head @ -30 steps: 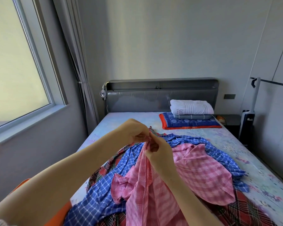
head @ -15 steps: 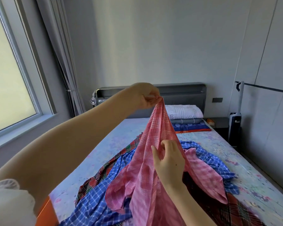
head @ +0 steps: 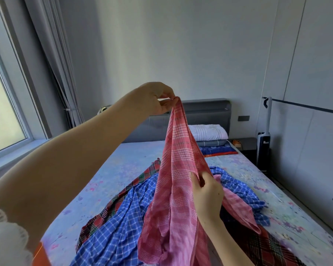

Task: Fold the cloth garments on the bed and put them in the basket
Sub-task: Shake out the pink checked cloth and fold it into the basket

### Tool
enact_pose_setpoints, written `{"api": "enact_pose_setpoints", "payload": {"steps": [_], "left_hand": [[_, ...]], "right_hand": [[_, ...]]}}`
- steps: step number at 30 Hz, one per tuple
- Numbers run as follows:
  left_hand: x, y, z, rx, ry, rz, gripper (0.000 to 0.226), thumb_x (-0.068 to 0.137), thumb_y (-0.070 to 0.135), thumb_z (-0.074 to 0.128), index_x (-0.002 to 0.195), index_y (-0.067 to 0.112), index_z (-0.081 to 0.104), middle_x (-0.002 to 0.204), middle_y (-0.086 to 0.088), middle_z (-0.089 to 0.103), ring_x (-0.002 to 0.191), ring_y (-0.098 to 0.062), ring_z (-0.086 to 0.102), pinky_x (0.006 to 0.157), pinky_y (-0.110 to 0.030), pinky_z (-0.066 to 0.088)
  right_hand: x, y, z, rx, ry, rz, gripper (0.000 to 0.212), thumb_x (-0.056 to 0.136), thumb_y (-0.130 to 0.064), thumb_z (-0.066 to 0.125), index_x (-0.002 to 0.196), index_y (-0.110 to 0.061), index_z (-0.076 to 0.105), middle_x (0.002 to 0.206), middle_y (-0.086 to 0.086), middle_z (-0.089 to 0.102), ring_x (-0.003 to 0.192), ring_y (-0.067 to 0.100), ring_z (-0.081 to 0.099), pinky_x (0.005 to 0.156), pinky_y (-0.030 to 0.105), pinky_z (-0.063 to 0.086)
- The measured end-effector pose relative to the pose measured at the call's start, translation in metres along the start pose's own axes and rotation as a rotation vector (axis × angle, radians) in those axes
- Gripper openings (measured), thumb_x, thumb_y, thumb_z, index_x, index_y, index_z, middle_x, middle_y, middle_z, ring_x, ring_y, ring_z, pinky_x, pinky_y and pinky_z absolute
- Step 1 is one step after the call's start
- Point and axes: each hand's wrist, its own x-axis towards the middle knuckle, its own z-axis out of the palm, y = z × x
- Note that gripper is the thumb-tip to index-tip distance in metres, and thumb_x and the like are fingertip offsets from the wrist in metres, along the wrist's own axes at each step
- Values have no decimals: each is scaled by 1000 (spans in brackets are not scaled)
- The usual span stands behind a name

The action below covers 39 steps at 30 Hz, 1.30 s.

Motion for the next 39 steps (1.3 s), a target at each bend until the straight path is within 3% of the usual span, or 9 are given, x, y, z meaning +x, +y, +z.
{"api": "enact_pose_setpoints", "payload": {"steps": [6, 9, 12, 15, 17, 22, 27, 33, 39], "left_hand": [[18, -20, -48, -91, 104, -97, 17, 91, -7, 47, 75, 0, 50, 75, -14, 51, 63, -16, 52, 47, -20, 52], [37, -56, -105, 100, 296, -36, 26, 85, -9, 56, 64, 5, 49, 55, -7, 47, 48, -11, 49, 38, -17, 47], [48, -93, -163, 492, 463, -18, 29, 75, -11, 62, 55, 6, 48, 36, -2, 43, 53, -20, 53, 57, -28, 48], [40, -116, -195, 1037, 378, 5, 12, 75, 13, 64, 68, 4, 61, 67, -14, 62, 71, -29, 58, 72, -36, 52], [24, -128, -191, 1222, 392, 285, 18, 82, 28, 66, 84, 11, 69, 94, -13, 64, 86, -29, 60, 78, -31, 44], [-26, -159, -132, 1021, -22, 690, 42, 70, 42, 66, 107, 21, 64, 101, 6, 65, 91, -11, 60, 78, -25, 45], [0, -158, -124, 938, 54, 682, 15, 78, 1, 62, 86, 9, 71, 81, -5, 72, 70, -14, 58, 60, -13, 39], [23, -130, -91, 935, -4, 782, 15, 84, 3, 56, 87, 10, 69, 80, -1, 68, 75, -18, 57, 61, -22, 35], [50, -56, -62, 720, 54, 903, 12, 84, 5, 57, 88, 9, 67, 82, 5, 62, 80, -13, 55, 65, -19, 32]], "right_hand": [[8, 7, 1, 159, -95, 255, 7, 83, -15, 71, 80, -9, 69, 63, -15, 59, 61, 2, 57, 64, 28, 51], [27, -8, -4, 224, -83, 307, 10, 78, -13, 75, 72, -10, 67, 63, -8, 63, 58, 5, 58, 60, 14, 45], [41, -38, -3, 196, -189, 189, 11, 73, -7, 76, 68, -12, 68, 62, -7, 64, 60, 5, 59, 58, 13, 45], [46, -67, 15, 119, -339, 102, 13, 72, 1, 73, 67, -11, 68, 60, -9, 61, 56, 2, 56, 57, 10, 43], [46, -80, 27, 106, -400, 48, 10, 72, 2, 72, 68, -7, 70, 58, -9, 59, 53, 1, 54, 56, 6, 42], [41, -104, 47, 142, -471, -5, 28, 69, -6, 79, 55, -23, 62, 54, -11, 58, 52, -7, 54, 51, 9, 40], [42, -99, 35, 82, -522, -13, 28, 74, -9, 76, 61, -28, 60, 61, -12, 61, 59, -4, 57, 56, 9, 42], [18, -52, 41, -80, -372, 117, 37, 77, -10, 64, 52, -20, 38, 49, -8, 39, 50, 7, 34, 54, 28, 27], [12, -24, 39, 19, -273, 312, 23, 74, -20, 66, 57, -22, 51, 53, -11, 53, 51, 3, 44, 57, 28, 41]]}}
